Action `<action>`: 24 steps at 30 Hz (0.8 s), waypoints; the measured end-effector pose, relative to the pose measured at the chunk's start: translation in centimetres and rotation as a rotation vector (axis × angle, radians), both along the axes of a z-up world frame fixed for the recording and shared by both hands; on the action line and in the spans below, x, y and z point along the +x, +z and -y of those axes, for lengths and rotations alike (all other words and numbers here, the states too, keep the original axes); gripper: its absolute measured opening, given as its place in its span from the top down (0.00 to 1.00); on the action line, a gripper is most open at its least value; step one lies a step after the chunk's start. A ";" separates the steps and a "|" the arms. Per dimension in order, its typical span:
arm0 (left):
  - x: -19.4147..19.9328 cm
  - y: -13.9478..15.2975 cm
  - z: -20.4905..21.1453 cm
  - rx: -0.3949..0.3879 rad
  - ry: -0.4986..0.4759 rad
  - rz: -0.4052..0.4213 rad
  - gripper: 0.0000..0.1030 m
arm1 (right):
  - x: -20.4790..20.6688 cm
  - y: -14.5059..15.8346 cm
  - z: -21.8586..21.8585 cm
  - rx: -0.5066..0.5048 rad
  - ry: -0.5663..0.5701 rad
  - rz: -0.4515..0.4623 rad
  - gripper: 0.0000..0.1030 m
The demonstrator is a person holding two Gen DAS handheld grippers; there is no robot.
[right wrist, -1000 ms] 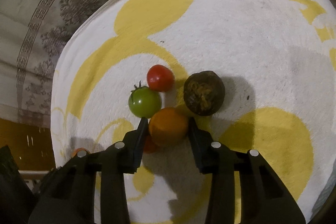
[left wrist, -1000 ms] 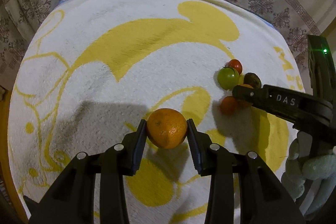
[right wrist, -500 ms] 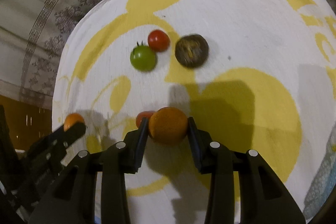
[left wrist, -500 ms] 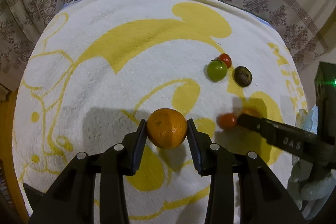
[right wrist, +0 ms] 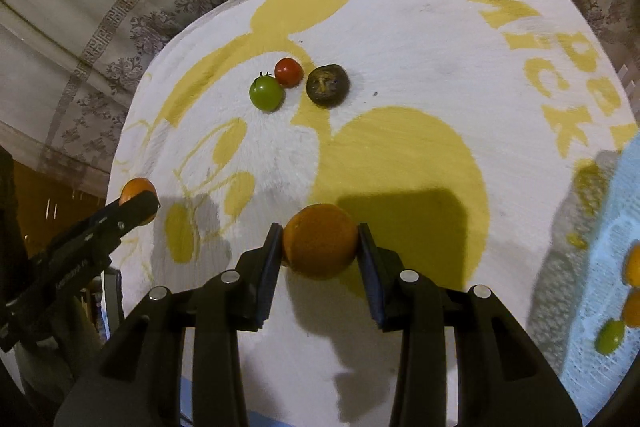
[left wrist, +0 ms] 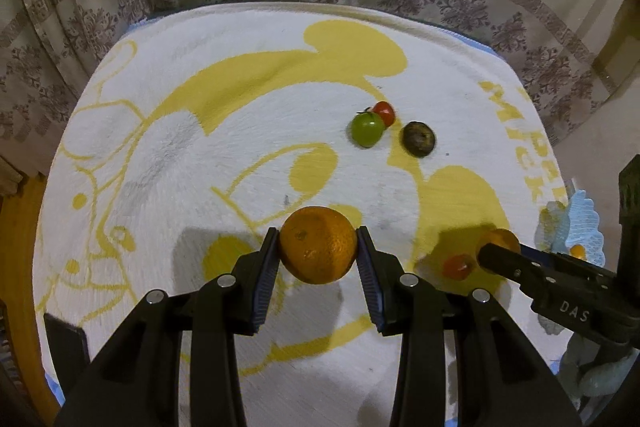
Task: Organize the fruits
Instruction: 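Carry the orange tomato in the left tool over the basket while the right tool carries its own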
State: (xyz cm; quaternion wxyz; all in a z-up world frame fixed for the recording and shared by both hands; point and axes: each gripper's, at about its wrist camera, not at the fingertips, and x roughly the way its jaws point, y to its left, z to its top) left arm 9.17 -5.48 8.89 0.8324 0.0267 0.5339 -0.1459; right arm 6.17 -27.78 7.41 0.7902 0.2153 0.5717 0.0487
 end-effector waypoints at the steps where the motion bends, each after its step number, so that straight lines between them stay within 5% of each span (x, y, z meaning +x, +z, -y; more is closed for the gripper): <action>1: -0.5 0.4 0.3 0.000 0.000 0.007 0.63 | -0.5 0.3 0.3 0.002 0.000 0.006 0.63; 24: -8.6 6.2 8.9 -0.026 -0.089 0.120 0.63 | -9.4 7.1 9.5 -0.022 -0.071 0.164 0.63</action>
